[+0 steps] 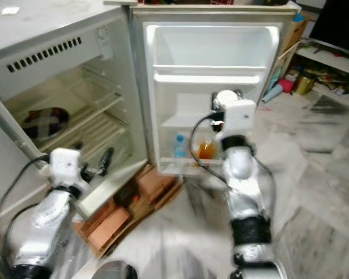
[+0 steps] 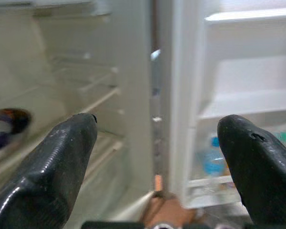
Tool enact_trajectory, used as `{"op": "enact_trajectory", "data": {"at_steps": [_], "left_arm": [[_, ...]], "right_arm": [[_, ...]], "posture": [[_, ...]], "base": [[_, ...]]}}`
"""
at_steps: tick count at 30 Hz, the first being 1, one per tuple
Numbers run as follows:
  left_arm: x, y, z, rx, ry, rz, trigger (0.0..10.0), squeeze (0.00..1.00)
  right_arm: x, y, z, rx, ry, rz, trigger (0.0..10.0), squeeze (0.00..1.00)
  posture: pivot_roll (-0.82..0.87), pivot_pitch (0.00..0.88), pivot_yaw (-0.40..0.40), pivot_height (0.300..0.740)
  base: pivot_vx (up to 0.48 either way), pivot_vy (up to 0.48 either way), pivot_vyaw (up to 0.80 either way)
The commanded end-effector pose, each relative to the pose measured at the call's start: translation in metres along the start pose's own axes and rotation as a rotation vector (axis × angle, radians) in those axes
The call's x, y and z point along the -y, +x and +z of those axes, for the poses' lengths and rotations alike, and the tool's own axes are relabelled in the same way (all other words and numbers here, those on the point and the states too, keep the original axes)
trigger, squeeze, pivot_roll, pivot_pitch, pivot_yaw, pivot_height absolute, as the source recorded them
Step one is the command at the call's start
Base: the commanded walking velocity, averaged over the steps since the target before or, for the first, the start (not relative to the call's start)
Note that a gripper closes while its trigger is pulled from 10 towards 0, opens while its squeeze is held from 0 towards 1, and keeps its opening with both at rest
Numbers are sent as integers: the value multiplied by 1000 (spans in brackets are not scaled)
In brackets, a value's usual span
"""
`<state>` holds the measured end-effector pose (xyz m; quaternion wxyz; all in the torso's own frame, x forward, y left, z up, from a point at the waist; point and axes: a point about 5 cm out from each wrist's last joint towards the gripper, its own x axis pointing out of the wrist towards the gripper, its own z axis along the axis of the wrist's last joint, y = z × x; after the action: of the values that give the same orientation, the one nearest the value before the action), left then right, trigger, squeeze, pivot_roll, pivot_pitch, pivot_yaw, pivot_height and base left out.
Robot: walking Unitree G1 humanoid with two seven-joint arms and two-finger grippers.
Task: Restocking fridge
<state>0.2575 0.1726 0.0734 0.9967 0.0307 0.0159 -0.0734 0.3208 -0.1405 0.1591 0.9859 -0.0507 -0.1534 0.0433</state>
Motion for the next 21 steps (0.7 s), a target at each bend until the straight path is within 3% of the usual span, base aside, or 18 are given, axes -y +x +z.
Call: {"op": "enact_trajectory", "data": {"at_steps": [1,10,16,21], "left_arm": [[7,3,5,21,-14,-26,10000,0],[7,4,5,18,-16,-29,10000,0],[7,4,5,18,-17,-29,10000,0],[6,3,6,17,-16,-25,10000,0]], "right_arm": [[11,3,9,41,-26,-37,10000,0],[7,6,15,70,-32,-24,10000,0],[3,15,31,137,-54,-6,10000,0],[8,34,55,228,-84,-21,10000,0]], "posture": [[-13,0,3,740],[-13,0,4,740],[-8,0,5,740],[0,0,4,740]], "base": [[435,0,0],[372,0,0],[0,0,0],[0,0,0]]}}
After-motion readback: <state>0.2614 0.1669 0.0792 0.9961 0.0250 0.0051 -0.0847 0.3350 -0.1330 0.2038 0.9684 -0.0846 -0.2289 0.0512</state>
